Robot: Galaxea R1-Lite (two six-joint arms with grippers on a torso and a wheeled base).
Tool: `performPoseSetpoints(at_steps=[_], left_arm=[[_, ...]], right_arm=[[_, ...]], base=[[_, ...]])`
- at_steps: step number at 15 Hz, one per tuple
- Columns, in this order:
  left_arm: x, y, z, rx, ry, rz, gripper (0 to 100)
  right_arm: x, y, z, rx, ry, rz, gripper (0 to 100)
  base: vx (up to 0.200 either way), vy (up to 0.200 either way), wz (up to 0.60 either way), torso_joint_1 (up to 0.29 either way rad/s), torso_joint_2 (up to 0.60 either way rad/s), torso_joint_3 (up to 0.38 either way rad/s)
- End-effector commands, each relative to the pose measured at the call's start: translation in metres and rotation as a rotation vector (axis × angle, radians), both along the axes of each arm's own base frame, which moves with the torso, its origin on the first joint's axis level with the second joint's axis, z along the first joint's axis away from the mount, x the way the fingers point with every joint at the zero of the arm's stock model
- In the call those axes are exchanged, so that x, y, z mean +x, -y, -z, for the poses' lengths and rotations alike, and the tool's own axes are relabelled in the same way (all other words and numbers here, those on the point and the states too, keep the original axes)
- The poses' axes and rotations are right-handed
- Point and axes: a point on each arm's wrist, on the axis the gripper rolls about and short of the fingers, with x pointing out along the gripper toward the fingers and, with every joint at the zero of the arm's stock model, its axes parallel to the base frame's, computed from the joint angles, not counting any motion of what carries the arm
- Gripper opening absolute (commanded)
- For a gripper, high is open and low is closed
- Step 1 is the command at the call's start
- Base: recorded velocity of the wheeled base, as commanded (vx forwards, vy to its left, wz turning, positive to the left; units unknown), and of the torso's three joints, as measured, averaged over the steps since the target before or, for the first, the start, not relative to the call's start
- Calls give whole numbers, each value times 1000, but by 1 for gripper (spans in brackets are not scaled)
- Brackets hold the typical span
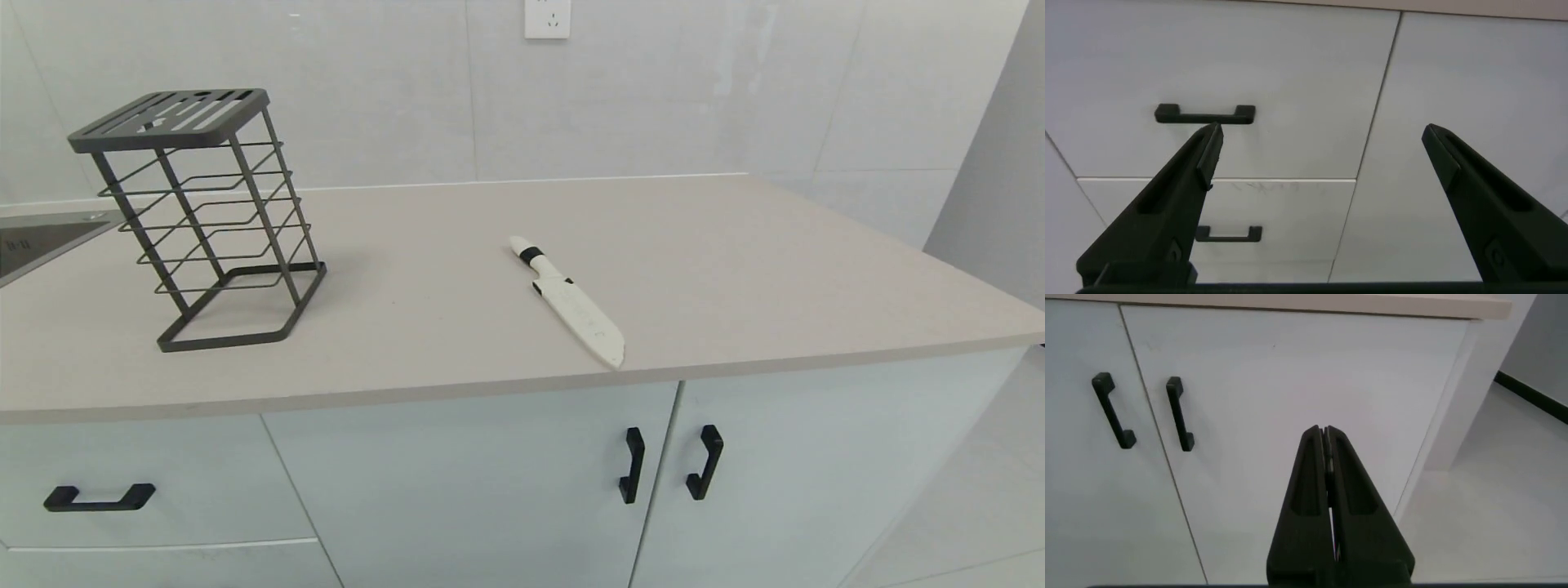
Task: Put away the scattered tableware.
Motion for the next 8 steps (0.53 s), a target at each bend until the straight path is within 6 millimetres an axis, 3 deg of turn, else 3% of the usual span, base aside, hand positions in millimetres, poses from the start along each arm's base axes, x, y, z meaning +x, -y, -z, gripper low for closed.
performPoseSetpoints(at_steps=[1,2,8], left_arm=[[0,0,0,-1,-1,-1,100],[0,0,0,-2,-1,-1,100],[0,0,0,-2,-1,-1,100]], right_arm=[[0,0,0,0,-2,-1,0],[0,0,0,0,-2,-1,0],[0,0,0,0,-2,-1,0]], base=[[0,0,600,-2,-2,-2],[0,0,600,2,-2,-2],[0,0,0,0,0,0]])
